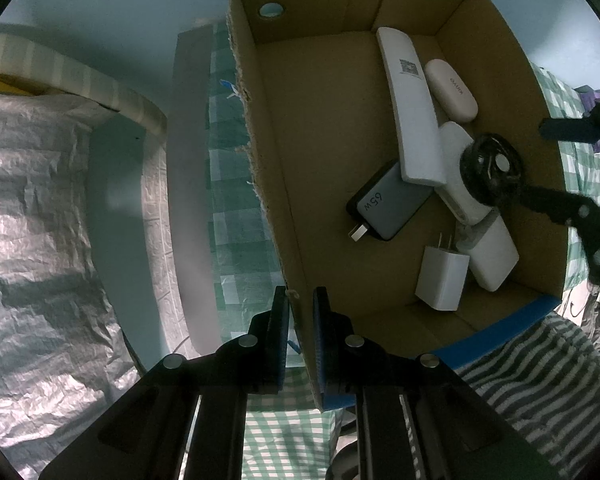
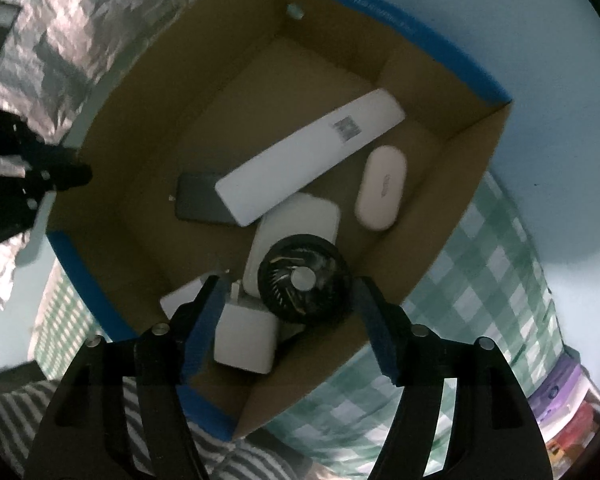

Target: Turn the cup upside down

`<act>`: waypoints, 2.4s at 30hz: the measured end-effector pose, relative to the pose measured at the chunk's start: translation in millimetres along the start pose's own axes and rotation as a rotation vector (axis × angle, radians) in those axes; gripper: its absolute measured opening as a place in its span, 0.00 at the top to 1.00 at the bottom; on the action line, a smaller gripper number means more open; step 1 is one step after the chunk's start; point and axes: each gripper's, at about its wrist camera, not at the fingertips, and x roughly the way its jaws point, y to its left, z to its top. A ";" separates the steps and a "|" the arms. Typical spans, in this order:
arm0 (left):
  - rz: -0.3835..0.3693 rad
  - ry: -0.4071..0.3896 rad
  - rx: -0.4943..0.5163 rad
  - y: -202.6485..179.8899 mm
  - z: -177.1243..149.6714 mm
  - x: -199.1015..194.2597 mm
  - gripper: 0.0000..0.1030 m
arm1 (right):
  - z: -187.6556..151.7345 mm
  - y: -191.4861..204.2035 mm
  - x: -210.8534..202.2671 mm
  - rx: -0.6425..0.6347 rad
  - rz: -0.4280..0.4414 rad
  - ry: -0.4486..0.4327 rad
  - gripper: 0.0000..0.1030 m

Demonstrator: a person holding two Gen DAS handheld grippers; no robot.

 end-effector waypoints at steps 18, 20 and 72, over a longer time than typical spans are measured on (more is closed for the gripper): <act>0.003 -0.057 -0.083 3.3 -19.5 -23.2 0.72 | 1.0 -21.2 -36.5 0.185 -0.007 -0.106 0.33; 0.016 -0.080 -0.102 2.1 -23.6 -32.0 0.65 | -0.8 -22.9 -42.6 0.208 -0.006 -0.124 0.33; 0.102 -0.536 -0.111 -75.6 -62.9 -194.0 0.01 | -75.5 -18.8 -213.9 0.417 -0.087 -0.519 0.27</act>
